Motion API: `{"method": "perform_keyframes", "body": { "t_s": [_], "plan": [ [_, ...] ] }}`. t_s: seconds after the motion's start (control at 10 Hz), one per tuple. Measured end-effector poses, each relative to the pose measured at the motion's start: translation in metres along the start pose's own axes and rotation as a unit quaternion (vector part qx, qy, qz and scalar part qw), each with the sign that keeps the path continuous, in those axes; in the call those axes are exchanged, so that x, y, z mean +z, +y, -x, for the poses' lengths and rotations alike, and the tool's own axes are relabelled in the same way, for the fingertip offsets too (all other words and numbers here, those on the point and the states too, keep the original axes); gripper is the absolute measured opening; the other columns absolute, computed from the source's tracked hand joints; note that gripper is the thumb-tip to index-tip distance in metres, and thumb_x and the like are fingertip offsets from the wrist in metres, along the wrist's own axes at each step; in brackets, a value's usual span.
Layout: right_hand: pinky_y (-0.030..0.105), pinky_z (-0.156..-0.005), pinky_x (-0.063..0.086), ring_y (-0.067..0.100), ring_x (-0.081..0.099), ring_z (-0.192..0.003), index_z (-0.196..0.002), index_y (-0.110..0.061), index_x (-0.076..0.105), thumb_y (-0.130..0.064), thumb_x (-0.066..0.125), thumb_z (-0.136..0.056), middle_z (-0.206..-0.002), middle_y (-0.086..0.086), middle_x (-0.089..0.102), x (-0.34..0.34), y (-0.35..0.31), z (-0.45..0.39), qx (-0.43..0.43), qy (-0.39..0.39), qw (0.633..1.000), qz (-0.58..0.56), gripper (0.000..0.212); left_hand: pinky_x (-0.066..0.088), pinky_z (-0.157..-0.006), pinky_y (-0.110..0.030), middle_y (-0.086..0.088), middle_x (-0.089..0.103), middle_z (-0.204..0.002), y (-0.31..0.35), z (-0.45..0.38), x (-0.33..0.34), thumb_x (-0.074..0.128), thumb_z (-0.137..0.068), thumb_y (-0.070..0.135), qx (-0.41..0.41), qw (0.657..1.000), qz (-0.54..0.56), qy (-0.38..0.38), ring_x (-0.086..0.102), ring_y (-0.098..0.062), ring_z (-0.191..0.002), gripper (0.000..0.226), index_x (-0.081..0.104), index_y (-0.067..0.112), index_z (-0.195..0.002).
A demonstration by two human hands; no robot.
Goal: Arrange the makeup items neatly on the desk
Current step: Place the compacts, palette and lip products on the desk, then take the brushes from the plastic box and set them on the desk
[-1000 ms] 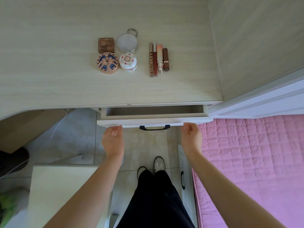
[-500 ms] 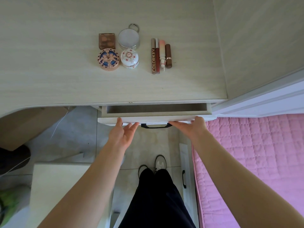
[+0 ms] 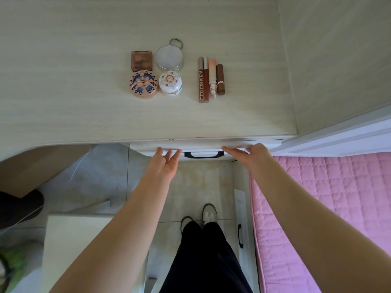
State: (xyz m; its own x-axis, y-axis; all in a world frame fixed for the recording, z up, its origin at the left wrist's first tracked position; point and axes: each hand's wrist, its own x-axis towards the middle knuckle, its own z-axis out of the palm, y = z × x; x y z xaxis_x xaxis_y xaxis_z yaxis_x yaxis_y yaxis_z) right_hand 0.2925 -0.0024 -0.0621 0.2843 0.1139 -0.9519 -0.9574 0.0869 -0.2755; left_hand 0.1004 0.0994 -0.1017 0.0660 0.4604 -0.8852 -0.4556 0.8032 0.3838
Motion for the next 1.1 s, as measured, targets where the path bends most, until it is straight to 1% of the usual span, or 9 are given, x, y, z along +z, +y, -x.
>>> {"method": "perform_keyframes", "body": {
  "t_s": [0.2, 0.4, 0.5, 0.6, 0.7, 0.8, 0.9, 1.0, 1.1],
  "plan": [
    [0.073, -0.093, 0.033, 0.053, 0.034, -0.13, -0.144, -0.003, 0.025, 0.004, 0.018, -0.095, -0.146, 0.031, 0.028, 0.008, -0.002, 0.002, -0.007, 0.014, 0.999, -0.043, 0.05, 0.043, -0.103, -0.049, -0.014, 0.044, -0.143, 0.01, 0.003, 0.004, 0.049, -0.099, 0.016, -0.041, 0.998, 0.051, 0.025, 0.036, -0.032, -0.136, 0.048, 0.034, 0.011, -0.144],
    [0.071, -0.083, 0.04, 0.055, 0.042, -0.121, -0.137, -0.007, 0.036, 0.003, 0.017, -0.096, -0.135, 0.037, 0.04, 0.012, -0.003, -0.005, -0.005, 0.003, 1.0, -0.008, 0.046, 0.049, -0.096, -0.041, -0.018, 0.039, -0.146, 0.013, 0.006, 0.012, 0.037, -0.103, 0.01, -0.015, 1.0, -0.01, 0.002, 0.041, -0.031, -0.134, 0.045, 0.028, 0.002, -0.147],
    [0.068, -0.083, 0.042, 0.055, 0.046, -0.118, -0.141, -0.009, 0.032, 0.0, 0.018, -0.097, -0.132, 0.033, 0.045, 0.008, -0.003, -0.005, -0.004, 0.001, 1.0, 0.006, 0.047, 0.045, -0.101, -0.048, -0.017, 0.046, -0.141, 0.015, 0.012, 0.01, 0.044, -0.101, 0.01, -0.043, 0.995, 0.085, 0.005, 0.042, -0.035, -0.132, 0.044, 0.035, 0.007, -0.144],
    [0.06, -0.095, 0.041, 0.048, 0.048, -0.121, -0.144, -0.009, 0.031, -0.007, 0.022, -0.101, -0.134, 0.027, 0.047, 0.003, -0.002, 0.0, 0.009, -0.027, 0.999, 0.022, 0.044, 0.047, -0.1, -0.044, -0.018, 0.051, -0.135, 0.013, 0.022, 0.008, 0.045, -0.101, 0.014, -0.039, 0.996, 0.08, 0.009, 0.053, -0.036, -0.119, 0.04, 0.04, 0.006, -0.14],
    [0.051, -0.098, 0.043, 0.04, 0.053, -0.117, -0.14, -0.008, 0.037, -0.012, 0.032, -0.102, -0.131, 0.021, 0.051, -0.005, 0.0, 0.005, -0.005, -0.047, 0.996, 0.072, 0.038, 0.05, -0.095, -0.039, -0.016, 0.055, -0.126, 0.012, 0.036, 0.003, 0.047, -0.1, 0.014, -0.017, 1.0, 0.002, -0.011, 0.059, -0.034, -0.109, 0.035, 0.045, 0.005, -0.134],
    [0.041, -0.078, 0.048, 0.03, 0.06, -0.092, -0.118, -0.008, 0.047, -0.019, 0.038, -0.101, -0.115, 0.015, 0.058, -0.02, 0.008, 0.017, -0.064, -0.042, 0.977, 0.197, 0.023, 0.052, -0.087, -0.034, -0.01, 0.062, -0.114, 0.012, 0.048, -0.004, 0.044, -0.1, 0.015, 0.013, 0.989, -0.141, -0.04, 0.063, -0.031, -0.105, 0.018, 0.053, 0.009, -0.113],
    [0.026, -0.069, 0.046, 0.014, 0.052, -0.069, -0.086, -0.014, 0.05, -0.018, 0.04, -0.099, -0.103, 0.009, 0.054, -0.041, 0.019, 0.031, -0.159, -0.043, 0.925, 0.342, 0.017, 0.05, -0.079, -0.03, -0.004, 0.068, -0.101, 0.007, 0.06, -0.01, 0.049, -0.095, 0.02, 0.094, 0.933, -0.344, -0.044, 0.066, -0.02, -0.084, 0.012, 0.059, 0.016, -0.1],
    [0.019, -0.057, 0.041, 0.015, 0.051, -0.071, -0.094, -0.011, 0.057, -0.015, 0.041, -0.095, -0.095, 0.008, 0.056, -0.074, 0.035, 0.042, -0.287, -0.018, 0.784, 0.55, 0.017, 0.046, -0.08, -0.032, -0.005, 0.068, -0.106, -0.004, 0.066, -0.029, 0.05, -0.094, 0.022, 0.216, 0.803, -0.548, -0.088, 0.064, -0.021, -0.089, 0.022, 0.062, 0.015, -0.11],
    [0.021, -0.055, 0.038, 0.019, 0.058, -0.074, -0.12, -0.01, 0.054, -0.02, 0.04, -0.095, -0.099, 0.007, 0.064, -0.111, 0.055, 0.059, -0.332, -0.007, 0.736, 0.59, 0.031, 0.042, -0.089, -0.031, -0.008, 0.068, -0.108, -0.012, 0.072, -0.049, 0.052, -0.094, 0.022, 0.302, 0.672, -0.668, -0.107, 0.061, -0.025, -0.1, 0.025, 0.063, 0.012, -0.115]
  ]
}}
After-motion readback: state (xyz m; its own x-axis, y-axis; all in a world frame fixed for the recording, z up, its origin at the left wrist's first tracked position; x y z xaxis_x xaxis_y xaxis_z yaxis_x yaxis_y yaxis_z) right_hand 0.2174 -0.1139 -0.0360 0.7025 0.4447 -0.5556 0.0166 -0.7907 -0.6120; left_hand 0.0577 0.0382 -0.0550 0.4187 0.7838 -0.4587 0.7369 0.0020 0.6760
